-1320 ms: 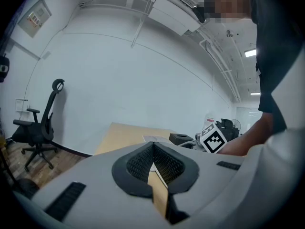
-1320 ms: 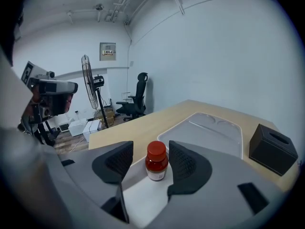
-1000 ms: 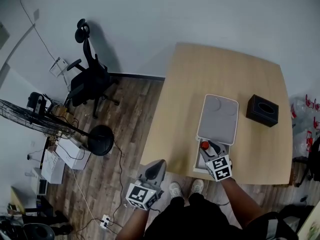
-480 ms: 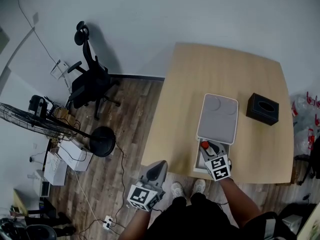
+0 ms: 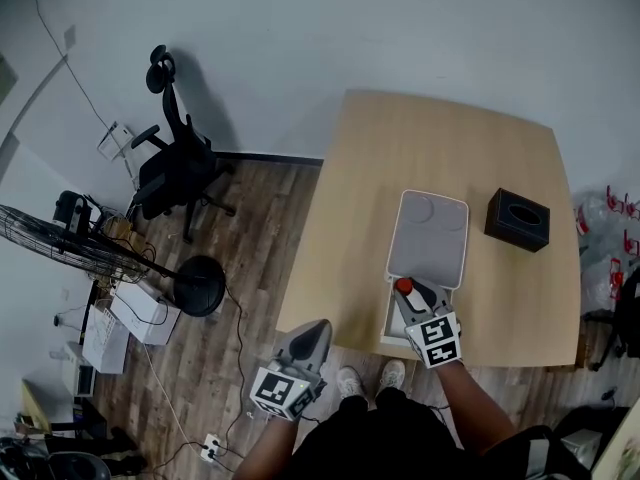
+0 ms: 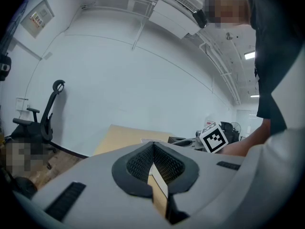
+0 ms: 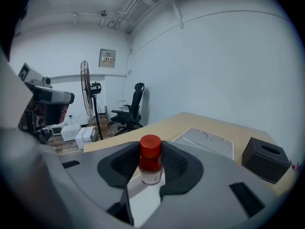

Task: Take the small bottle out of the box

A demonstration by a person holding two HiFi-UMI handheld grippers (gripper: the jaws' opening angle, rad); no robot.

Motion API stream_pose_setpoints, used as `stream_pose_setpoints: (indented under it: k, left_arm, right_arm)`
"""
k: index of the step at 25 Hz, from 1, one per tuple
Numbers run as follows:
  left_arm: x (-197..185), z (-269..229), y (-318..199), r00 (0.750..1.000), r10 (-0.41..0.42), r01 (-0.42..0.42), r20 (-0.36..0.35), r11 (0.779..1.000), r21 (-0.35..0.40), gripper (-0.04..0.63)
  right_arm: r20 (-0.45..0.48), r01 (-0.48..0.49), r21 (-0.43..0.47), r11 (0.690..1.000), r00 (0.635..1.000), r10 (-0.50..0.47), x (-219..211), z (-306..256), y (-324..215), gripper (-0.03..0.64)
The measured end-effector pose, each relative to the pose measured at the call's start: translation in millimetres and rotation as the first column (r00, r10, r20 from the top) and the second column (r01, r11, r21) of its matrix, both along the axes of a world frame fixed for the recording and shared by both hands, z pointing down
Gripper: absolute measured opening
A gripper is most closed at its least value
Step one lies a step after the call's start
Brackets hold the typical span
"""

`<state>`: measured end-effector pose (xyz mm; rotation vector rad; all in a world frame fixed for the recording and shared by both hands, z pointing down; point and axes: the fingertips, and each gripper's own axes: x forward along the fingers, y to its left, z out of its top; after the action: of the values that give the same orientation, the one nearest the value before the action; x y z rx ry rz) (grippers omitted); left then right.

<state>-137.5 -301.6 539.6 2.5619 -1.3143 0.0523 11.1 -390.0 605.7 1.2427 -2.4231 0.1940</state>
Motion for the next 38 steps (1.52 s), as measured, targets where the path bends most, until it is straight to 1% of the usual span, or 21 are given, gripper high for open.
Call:
stream_pose_setpoints:
  k: [4, 7, 12, 17, 22, 28, 32, 35, 38]
  left_arm:
    - [1.1, -2.0, -1.8, 1.0, 0.002, -0.002, -0.002, 1.0, 0.009, 0.012]
    - [-0.6, -2.2, -2.6, 1.0, -0.004, 0.004, -0.003, 1.0, -0.002, 0.012]
    - [-2.2, -5.7, -3.4, 1.0, -0.002, 0.002, -0.011, 1.0, 0.009, 0.012]
    - [-6.1, -7.3, -3.9, 1.0, -0.005, 0.005, -0.011, 1.0, 0.008, 0.012]
    - [1.8, -11.7, -5.5, 1.0, 0.01, -0.009, -0.013, 0.999, 0.033, 0.012]
    - [3.6, -17.3, -6.6, 1.0, 0.018, -0.017, -0.01, 0.998, 0.055, 0.012]
    - [6.1, -16.0, -6.1, 0.999, 0.031, -0.03, -0.012, 0.998, 0.052, 0.012]
    - [10.4, -20.6, -6.6, 0.999, 0.042, -0.041, -0.015, 0.998, 0.052, 0.012]
    - [12.4, -19.7, -6.5, 0.999, 0.054, -0.054, -0.004, 0.997, 0.062, 0.012]
  right_arm:
    - [0.027, -0.012, 0.056, 0.998, 1.0, 0.01, 0.7, -32.7, 0.4, 0.147]
    - [0.051, -0.01, 0.115, 0.993, 0.999, 0.004, -0.7, -63.2, 0.5, 0.147]
    - [0.088, -0.013, 0.215, 0.976, 0.996, -0.006, -3.5, -115.8, 1.1, 0.147]
    - [0.115, -0.014, 0.277, 0.961, 0.993, -0.018, -7.0, -154.0, 4.7, 0.147]
    - [0.129, -0.026, 0.317, 0.948, 0.992, -0.016, 0.4, -176.7, 9.9, 0.147]
    - [0.11, -0.051, 0.355, 0.933, 0.994, 0.013, 9.5, -185.8, 14.9, 0.146]
    - [0.112, -0.06, 0.362, 0.93, 0.994, 0.021, 12.3, -186.8, 17.4, 0.146]
    - [0.11, -0.073, 0.351, 0.934, 0.993, 0.036, 17.0, -185.9, 18.8, 0.146]
    - [0.127, -0.092, 0.352, 0.932, 0.991, 0.05, 21.1, -184.3, 19.3, 0.146]
